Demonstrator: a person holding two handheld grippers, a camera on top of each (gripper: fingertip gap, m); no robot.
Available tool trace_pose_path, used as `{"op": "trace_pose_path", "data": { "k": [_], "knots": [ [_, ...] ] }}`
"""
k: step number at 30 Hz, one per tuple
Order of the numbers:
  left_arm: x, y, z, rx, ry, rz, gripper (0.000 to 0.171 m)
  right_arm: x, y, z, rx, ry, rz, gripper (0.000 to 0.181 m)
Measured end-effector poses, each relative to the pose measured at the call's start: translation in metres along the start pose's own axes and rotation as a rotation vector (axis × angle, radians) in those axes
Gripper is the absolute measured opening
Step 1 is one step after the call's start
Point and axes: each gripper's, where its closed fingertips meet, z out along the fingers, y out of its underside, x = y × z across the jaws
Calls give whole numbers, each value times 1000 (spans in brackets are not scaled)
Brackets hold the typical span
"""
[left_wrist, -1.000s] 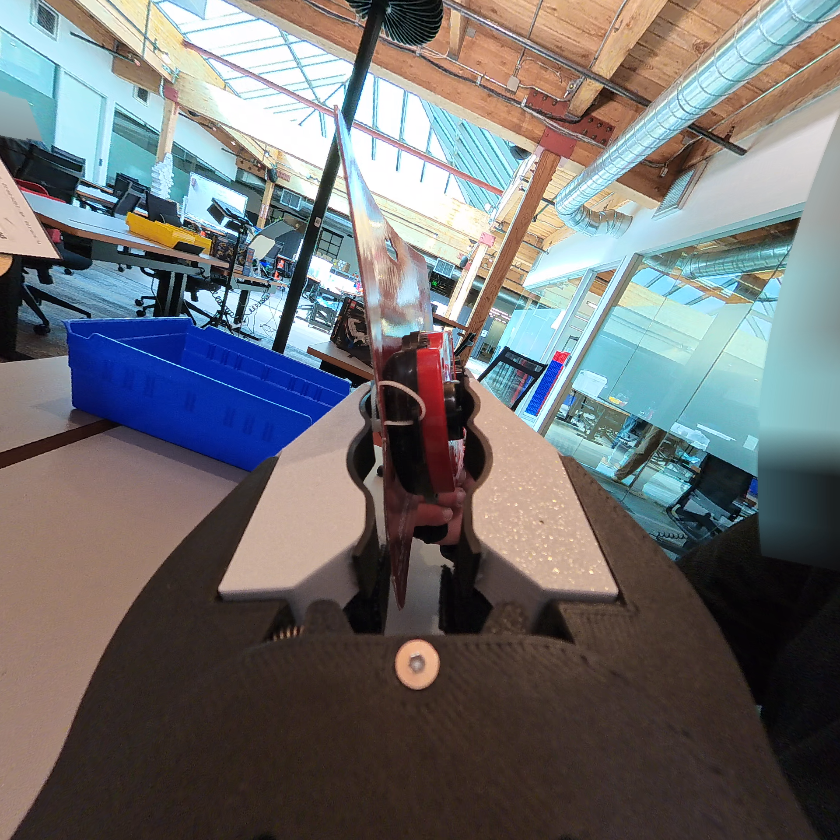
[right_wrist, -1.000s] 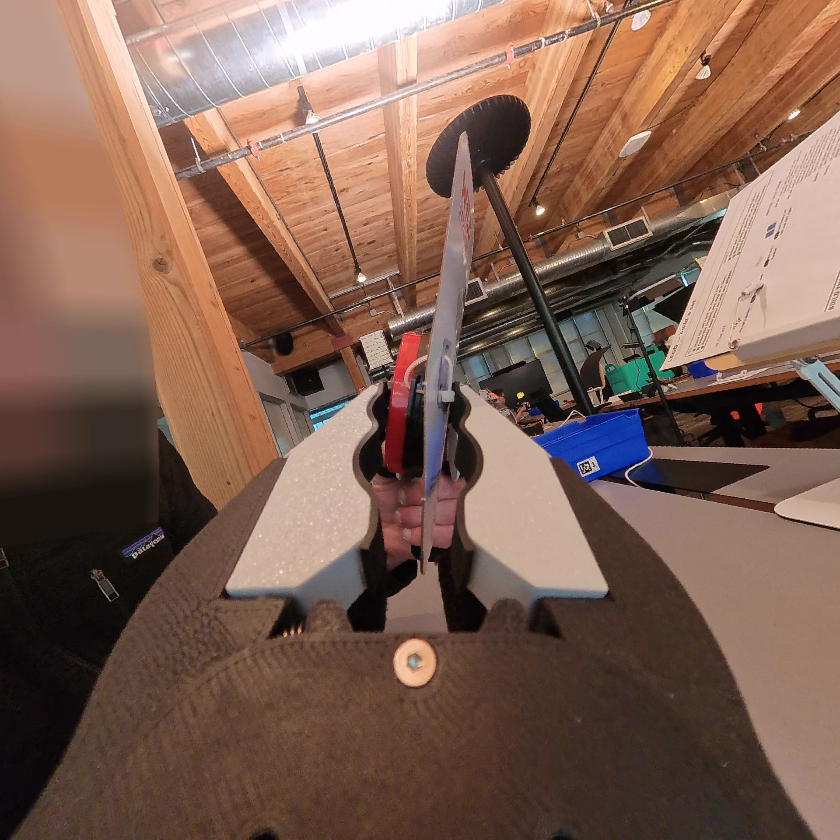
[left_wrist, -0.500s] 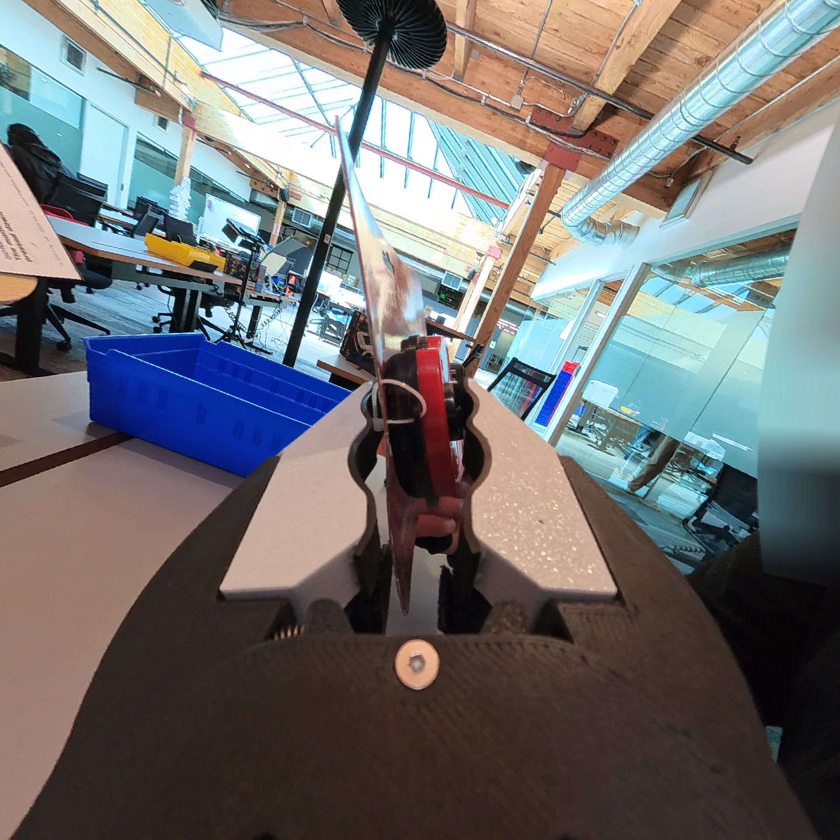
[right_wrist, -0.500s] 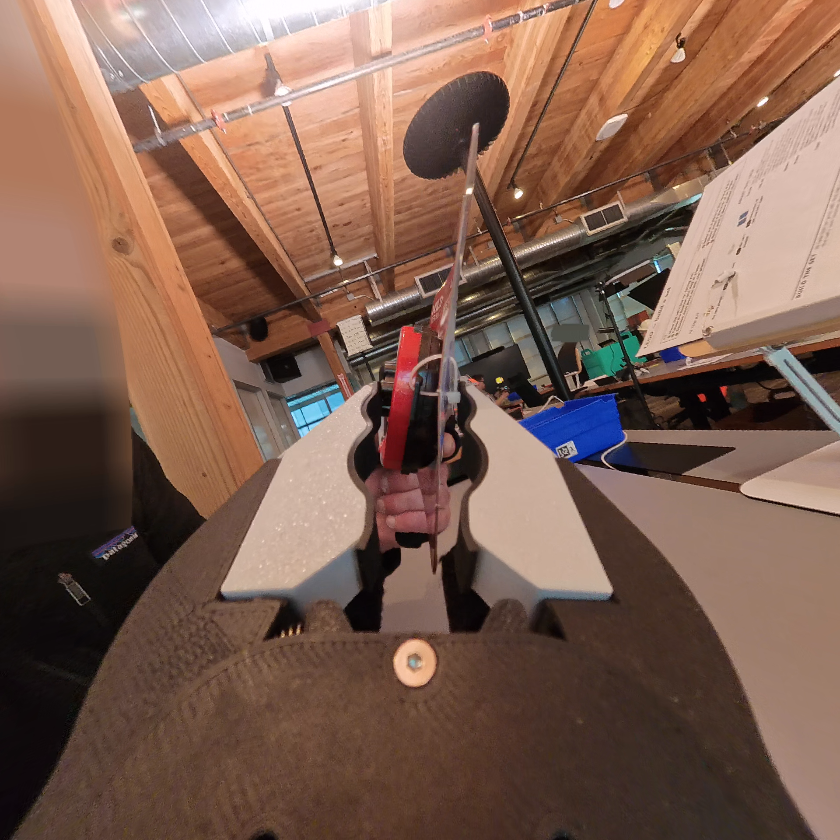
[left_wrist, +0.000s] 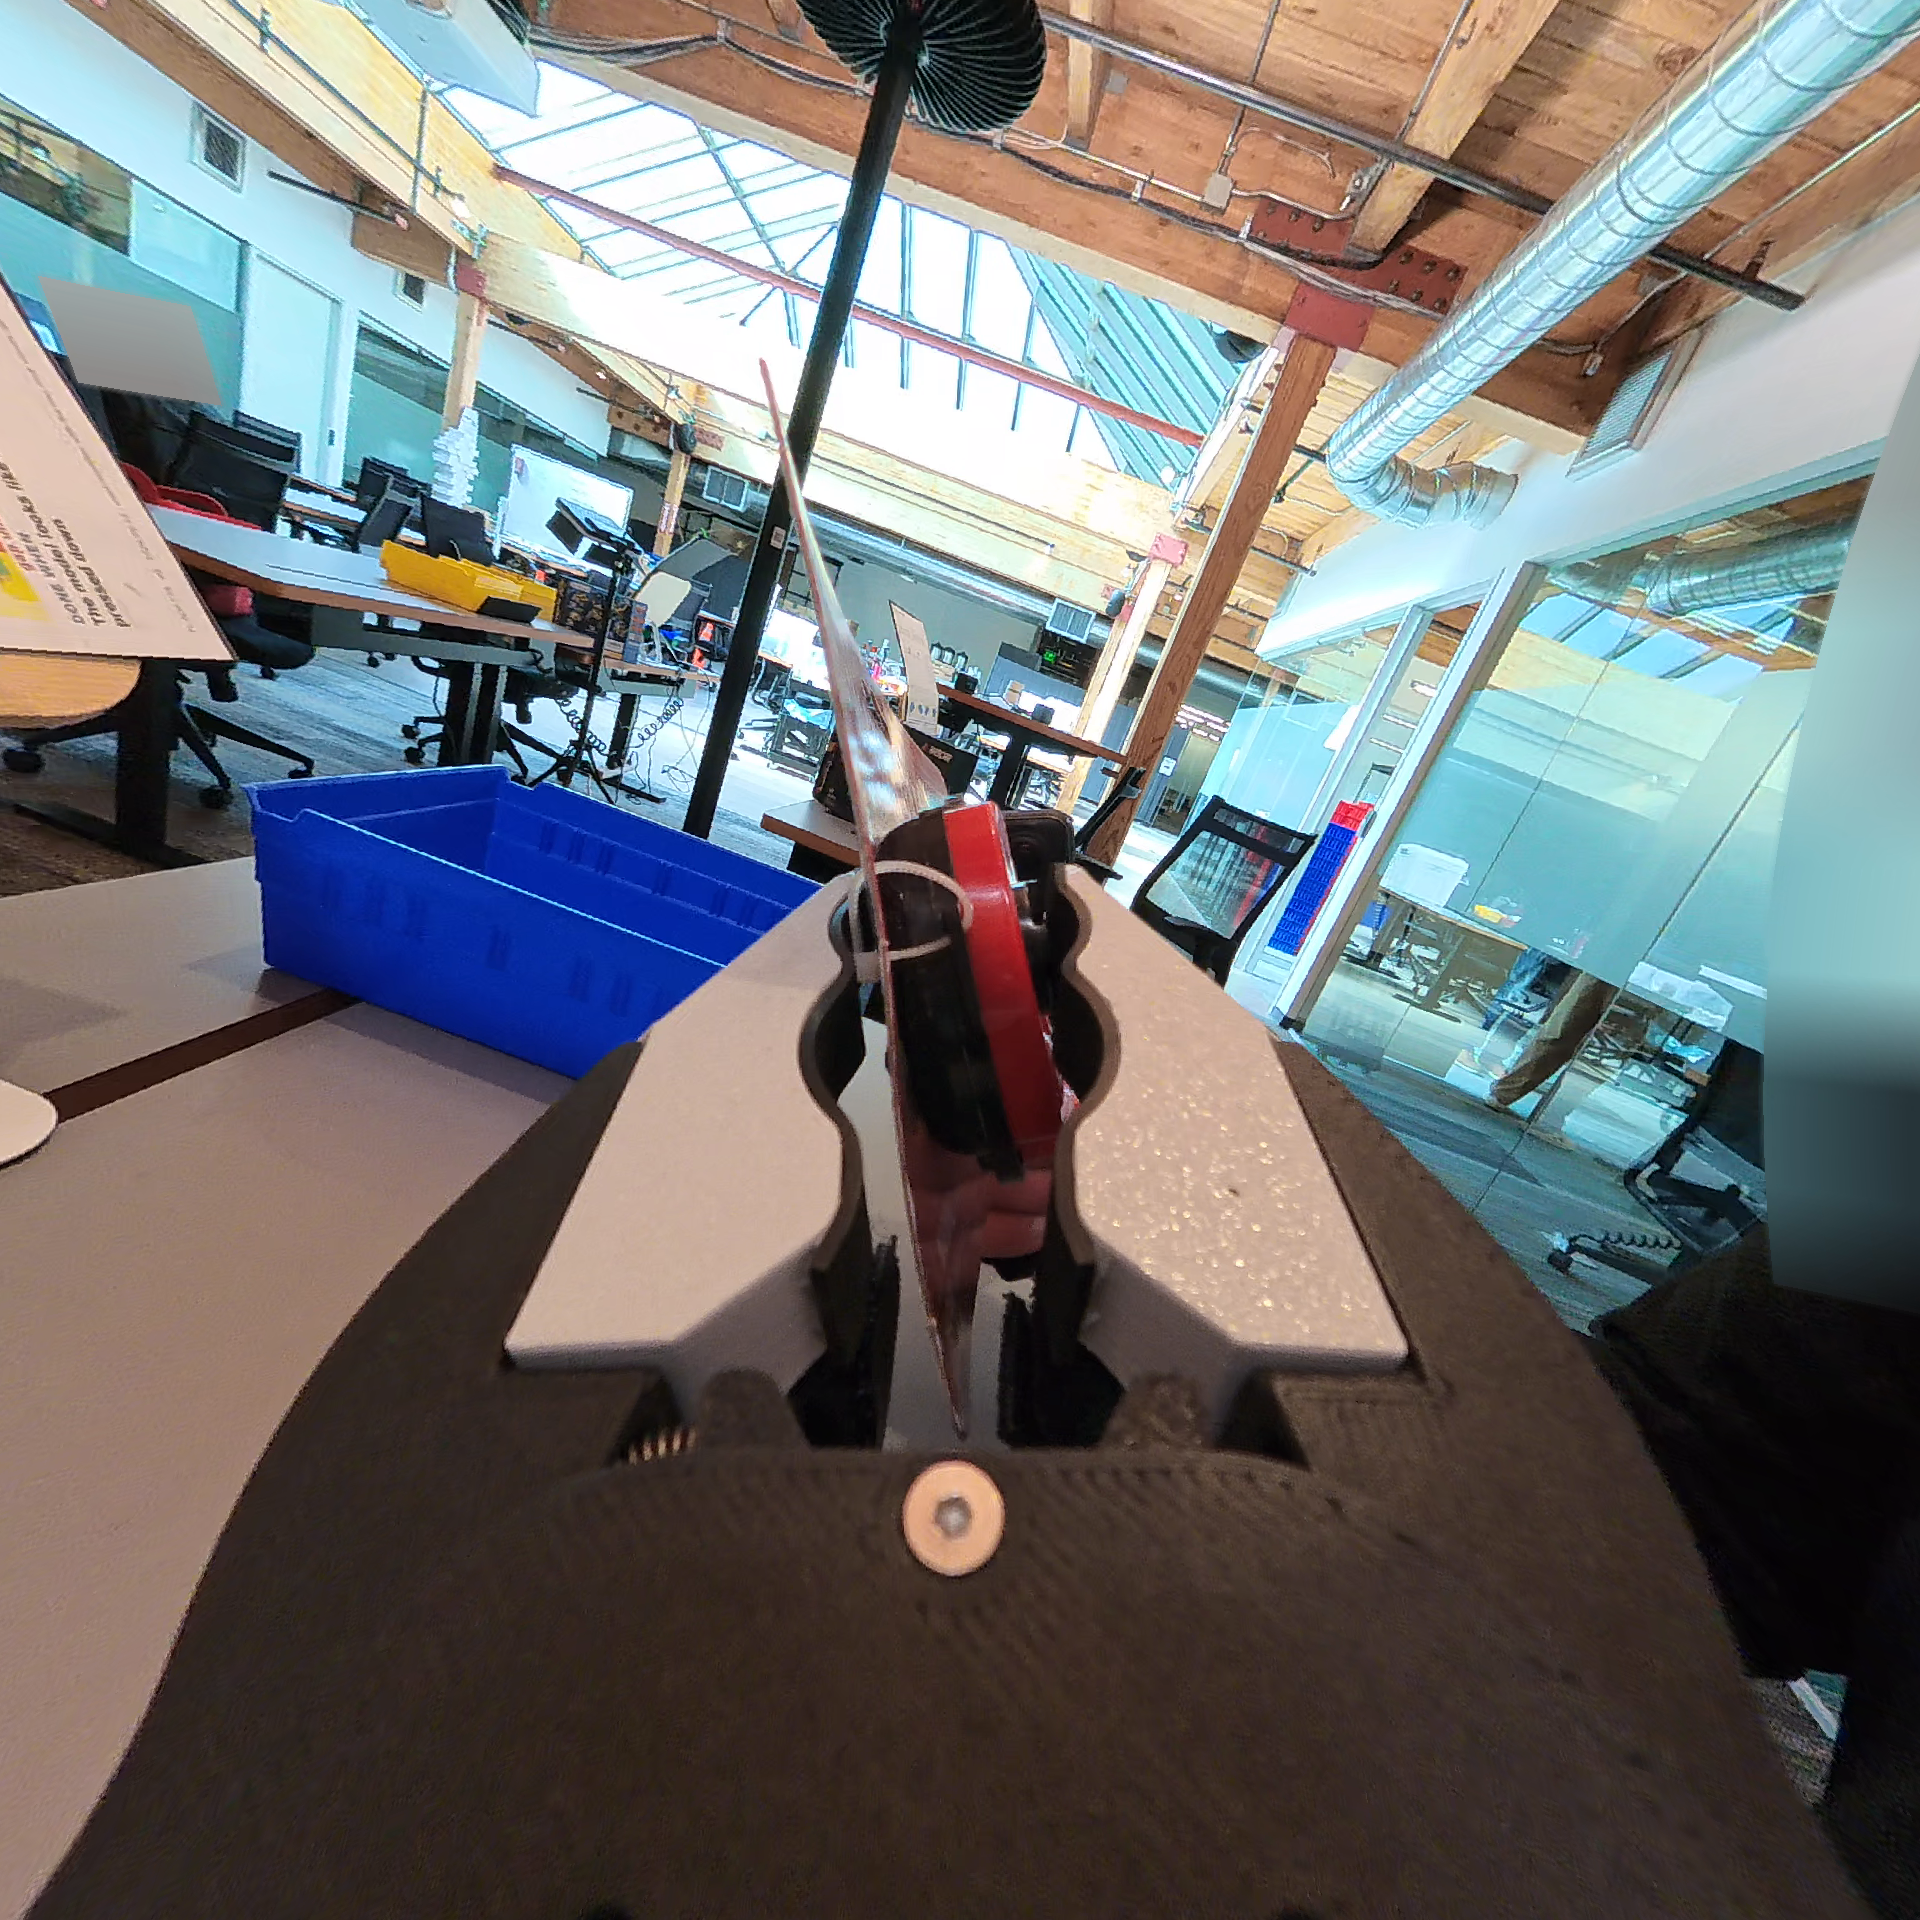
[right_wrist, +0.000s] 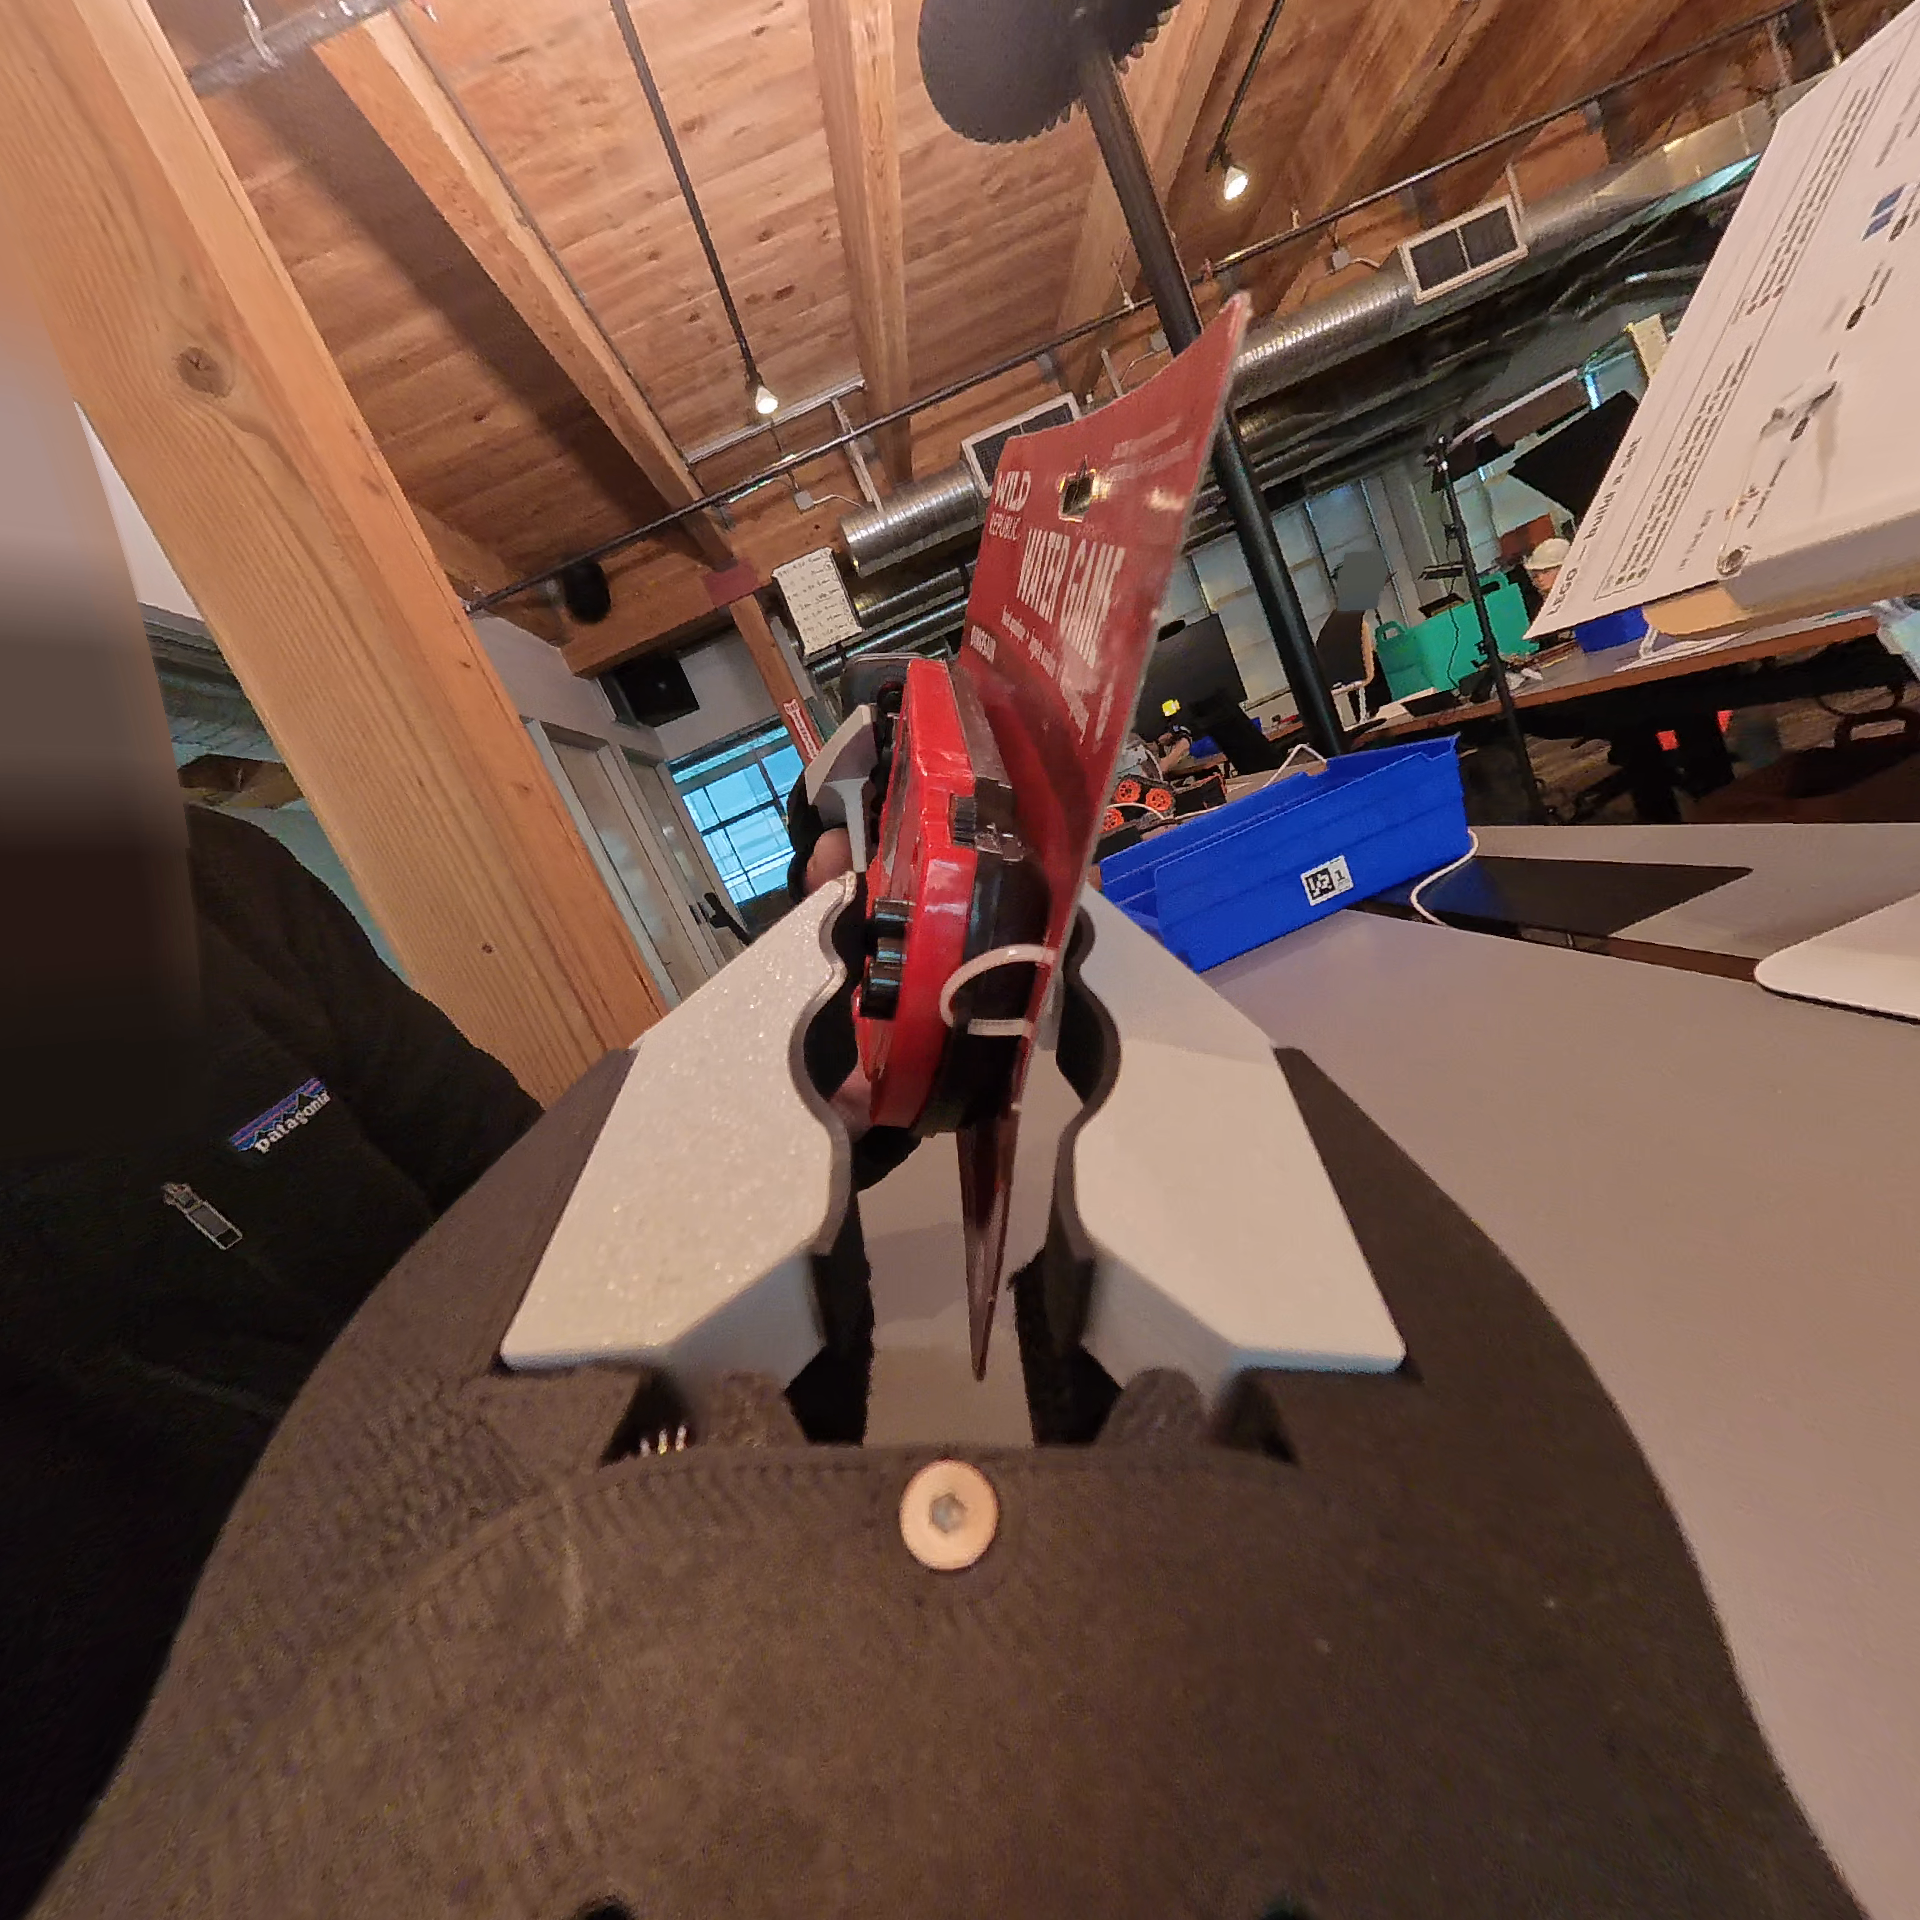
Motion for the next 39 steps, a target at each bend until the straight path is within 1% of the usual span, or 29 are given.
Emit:
{"op": "trace_pose_path", "data": {
  "k": [5,13,21,39],
  "knots": [
    [-2,0,-1,9,3,-16,30,0,0,1,9,-10,6,30],
    [-2,-1,-2,18,11,-27,31,-2,2,1,-25,6,-20,23],
    [-1,-3,-2,29,14,-31,31,-1,0,3,6,-7,7,29],
    [-2,-3,-2,44,21,-51,31,-5,-4,2,30,-24,3,31]
  ]
}}
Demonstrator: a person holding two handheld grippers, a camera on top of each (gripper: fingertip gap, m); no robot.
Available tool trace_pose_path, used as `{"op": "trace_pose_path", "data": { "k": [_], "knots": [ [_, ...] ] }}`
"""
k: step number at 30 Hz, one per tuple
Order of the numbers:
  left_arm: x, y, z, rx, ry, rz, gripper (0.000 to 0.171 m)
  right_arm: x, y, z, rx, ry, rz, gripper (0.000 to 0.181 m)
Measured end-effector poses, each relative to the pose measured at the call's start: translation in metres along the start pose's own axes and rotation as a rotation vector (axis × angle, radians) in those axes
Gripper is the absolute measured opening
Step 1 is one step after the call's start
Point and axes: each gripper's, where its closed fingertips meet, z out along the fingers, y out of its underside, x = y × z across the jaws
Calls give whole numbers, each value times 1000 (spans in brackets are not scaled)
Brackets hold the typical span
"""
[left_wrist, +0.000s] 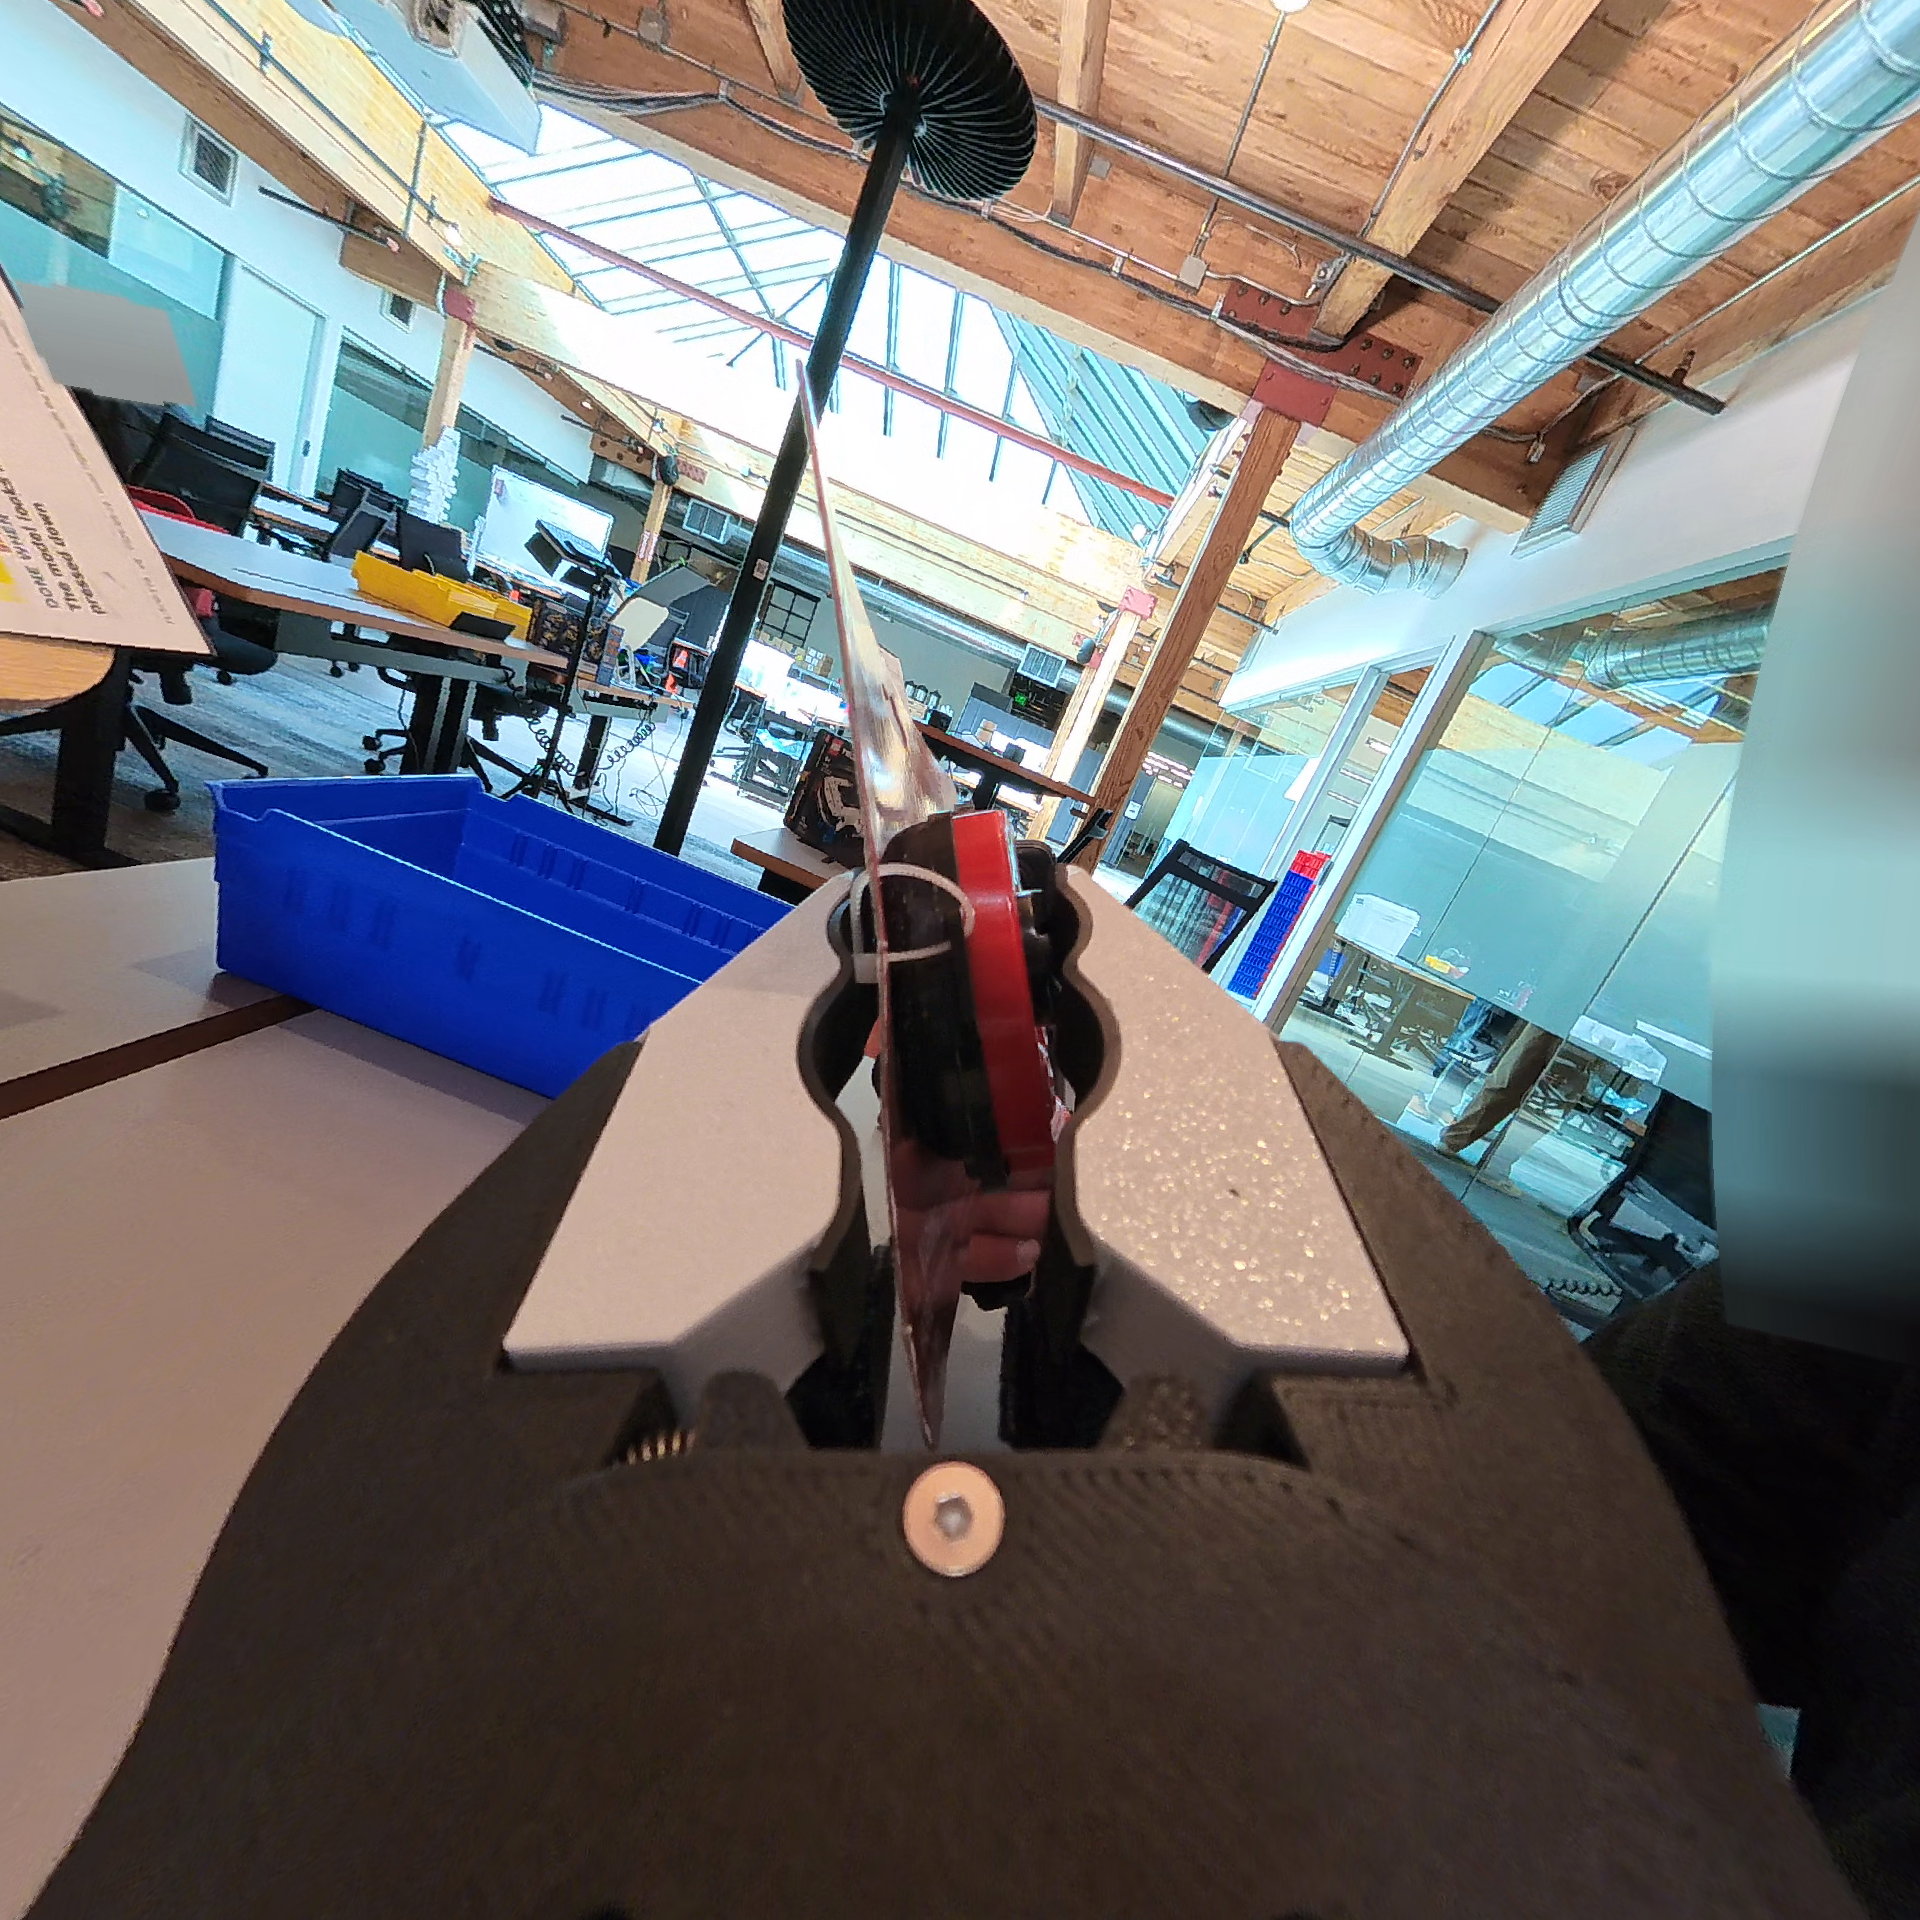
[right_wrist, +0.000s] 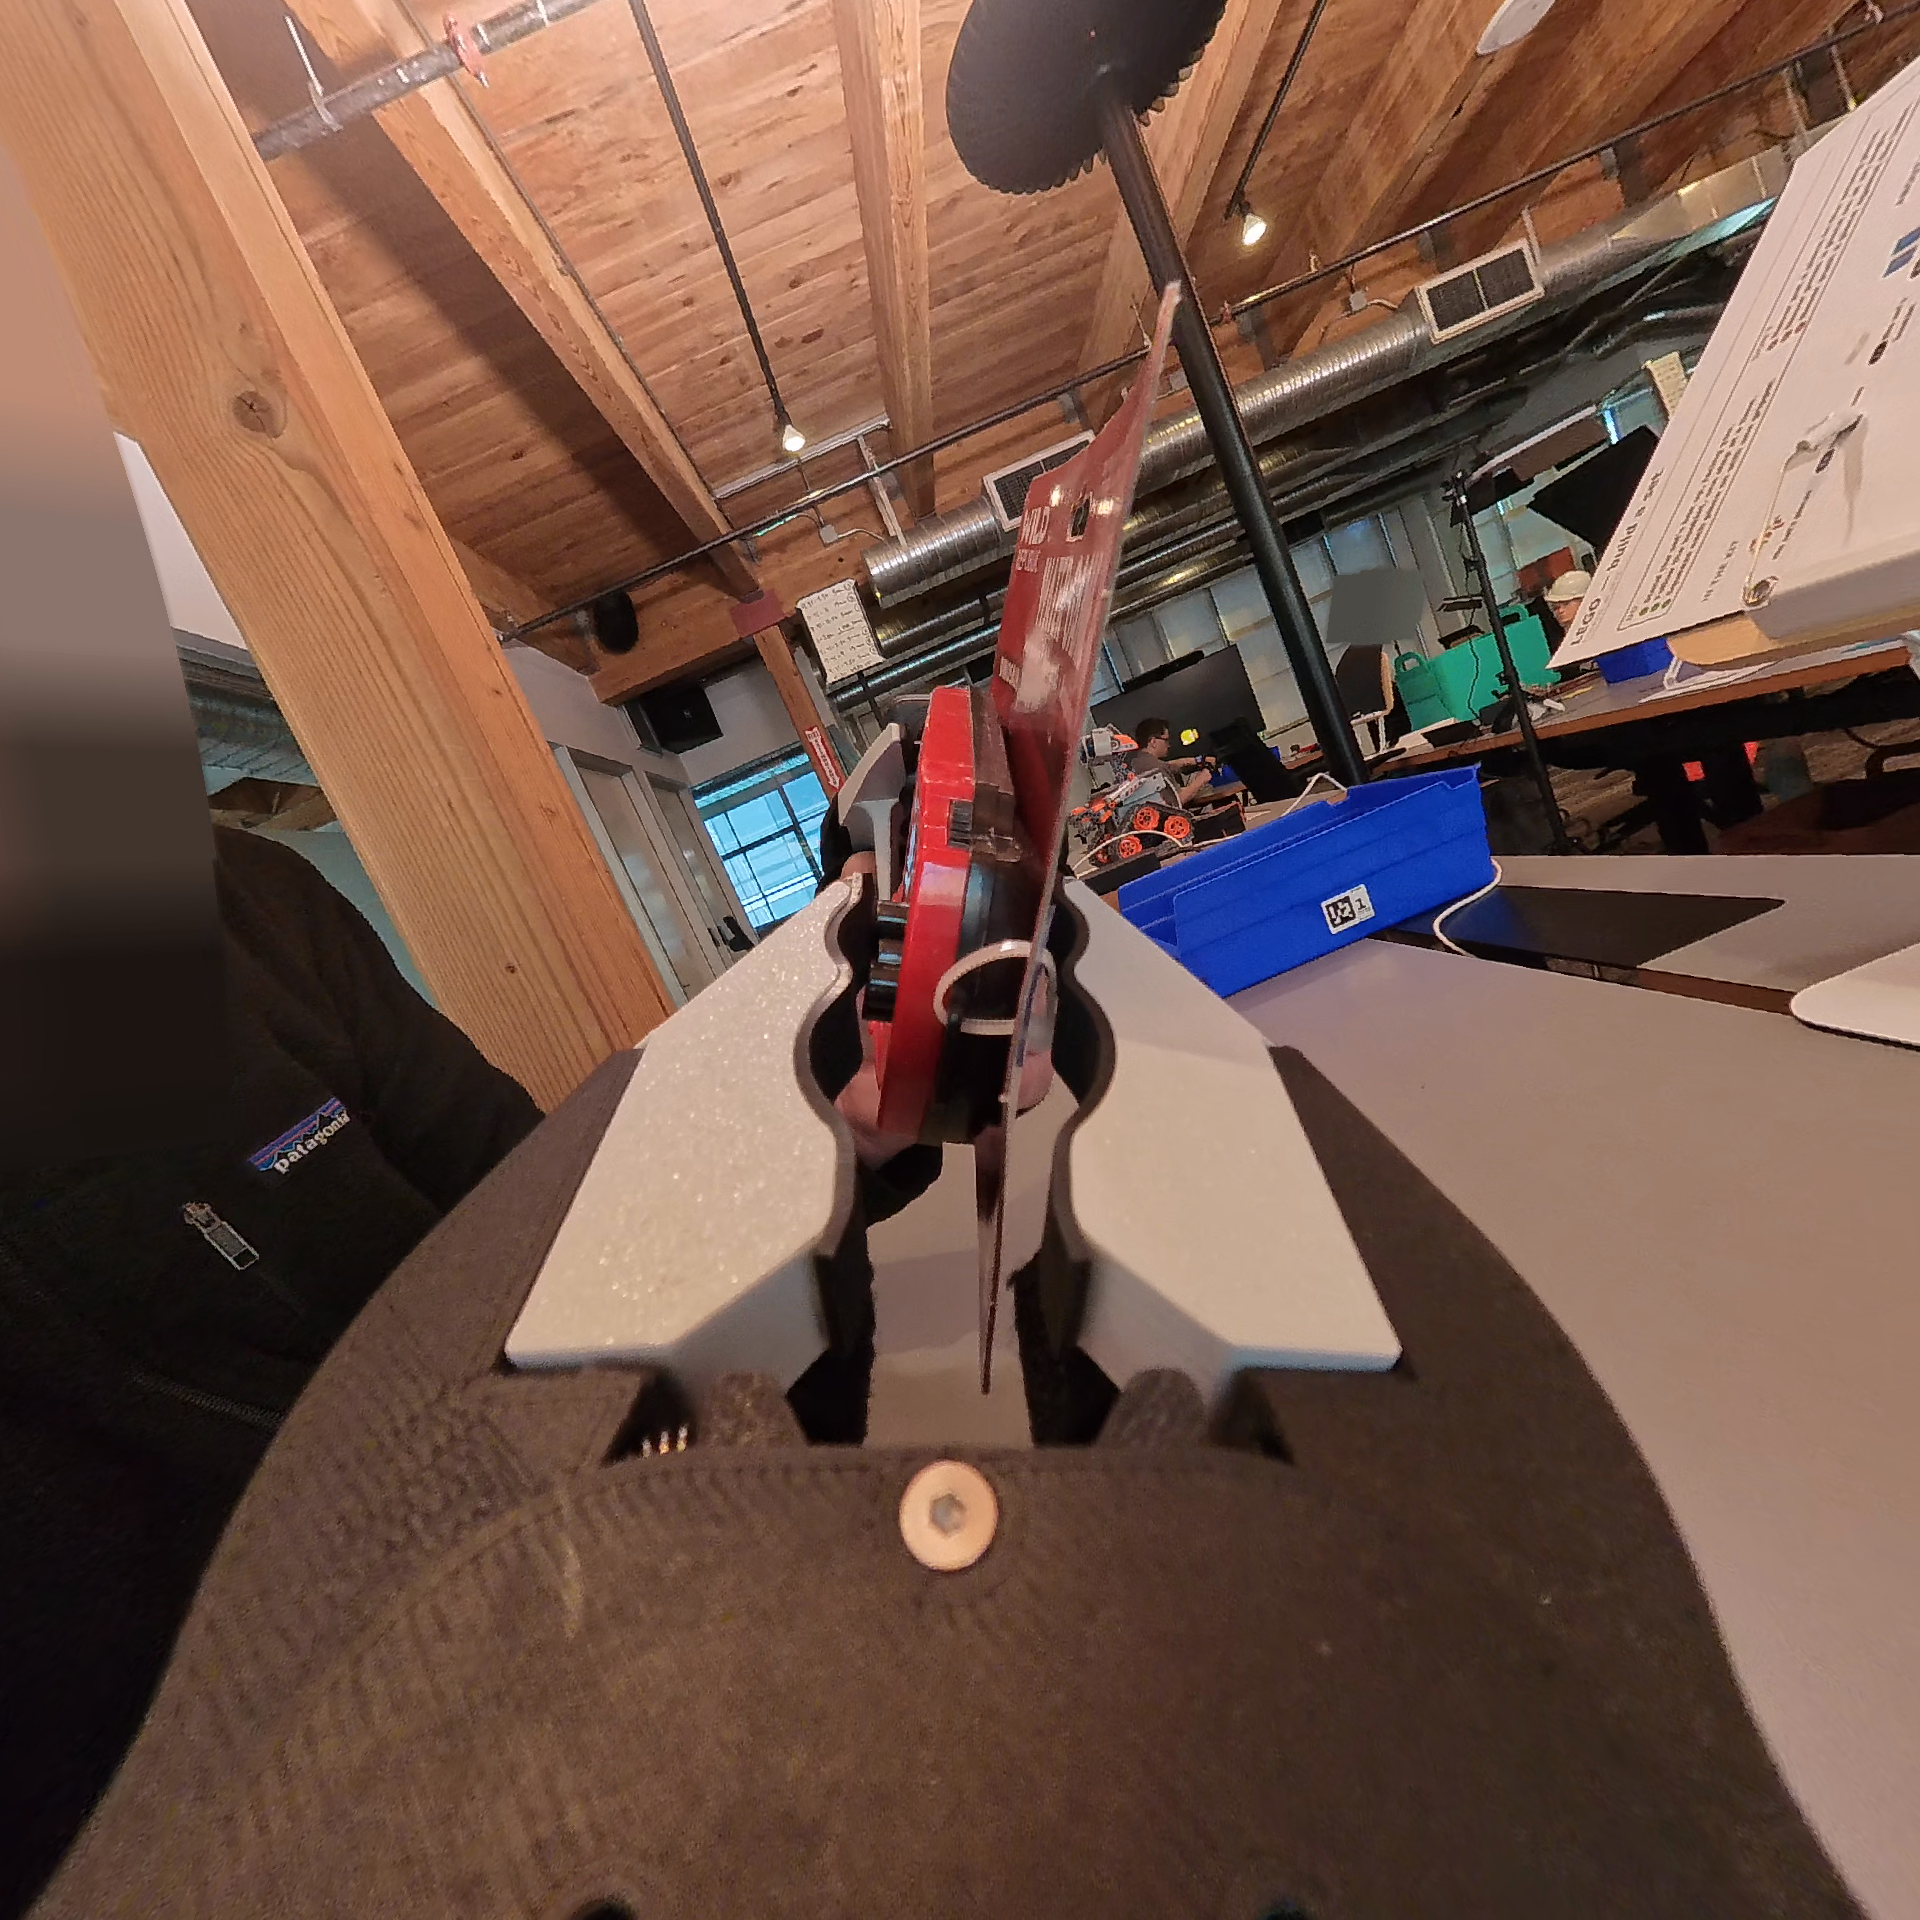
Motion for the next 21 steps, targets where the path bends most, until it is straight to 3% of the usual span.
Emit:
{"op": "trace_pose_path", "data": {
  "k": [14,21],
  "knots": [
    [-7,-7,-2,39,-44,-11,36,3,-15,-4,113,-6,52,26],
    [-9,5,-2,-40,-16,-23,36,5,-20,-8,141,2,64,26]
  ]
}}
